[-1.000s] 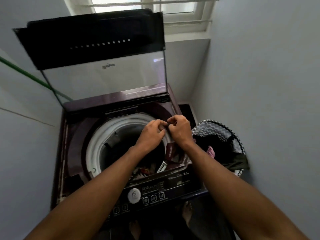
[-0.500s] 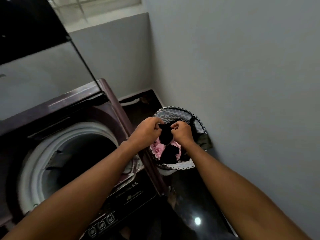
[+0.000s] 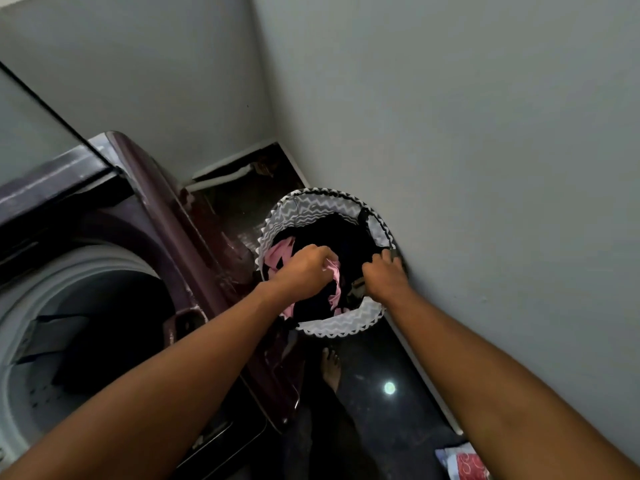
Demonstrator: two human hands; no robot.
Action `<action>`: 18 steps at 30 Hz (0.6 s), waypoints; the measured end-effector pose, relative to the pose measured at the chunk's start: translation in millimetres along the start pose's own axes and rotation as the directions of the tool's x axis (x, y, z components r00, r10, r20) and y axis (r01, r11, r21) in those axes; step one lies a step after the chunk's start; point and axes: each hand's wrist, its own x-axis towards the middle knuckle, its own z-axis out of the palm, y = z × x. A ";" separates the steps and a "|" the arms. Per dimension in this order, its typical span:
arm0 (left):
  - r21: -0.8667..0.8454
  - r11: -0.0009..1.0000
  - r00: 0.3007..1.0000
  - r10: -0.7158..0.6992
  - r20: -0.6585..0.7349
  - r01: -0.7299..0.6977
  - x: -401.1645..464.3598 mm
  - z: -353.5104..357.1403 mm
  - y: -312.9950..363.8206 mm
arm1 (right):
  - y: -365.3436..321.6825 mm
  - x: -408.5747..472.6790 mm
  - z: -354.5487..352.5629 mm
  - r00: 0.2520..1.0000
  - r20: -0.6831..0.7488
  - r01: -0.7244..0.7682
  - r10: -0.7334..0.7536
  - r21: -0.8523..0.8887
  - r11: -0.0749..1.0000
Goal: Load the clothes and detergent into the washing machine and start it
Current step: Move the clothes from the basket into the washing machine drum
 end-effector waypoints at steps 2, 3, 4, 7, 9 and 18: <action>-0.013 1.000 1.000 -0.021 0.007 0.021 6.9 8.1 -4.7 | 5.3 0.0 4.6 1.000 0.026 -0.002 0.005 -0.126 0.992; -0.025 0.999 1.000 -0.027 0.016 0.028 8.8 11.1 -6.0 | 7.1 -0.5 8.1 1.000 0.015 -0.011 0.014 -0.169 0.986; -0.034 0.999 0.999 -0.031 0.022 0.032 9.5 13.0 -6.4 | 8.5 -1.5 11.0 1.000 -0.010 -0.021 0.019 -0.199 0.980; -0.048 0.998 0.999 -0.034 0.011 0.034 10.4 16.8 -7.6 | 10.9 -2.8 13.2 1.000 -0.024 -0.025 0.020 -0.226 0.974; -0.056 0.998 0.999 -0.043 0.003 0.043 9.7 18.0 -7.2 | 7.1 -1.6 8.0 0.999 -0.011 -0.038 0.037 -0.156 0.987; -0.122 0.989 0.995 -0.093 -0.042 0.087 -6.7 2.2 0.6 | -20.6 -2.4 -44.4 0.966 -0.067 -0.075 0.251 0.855 0.514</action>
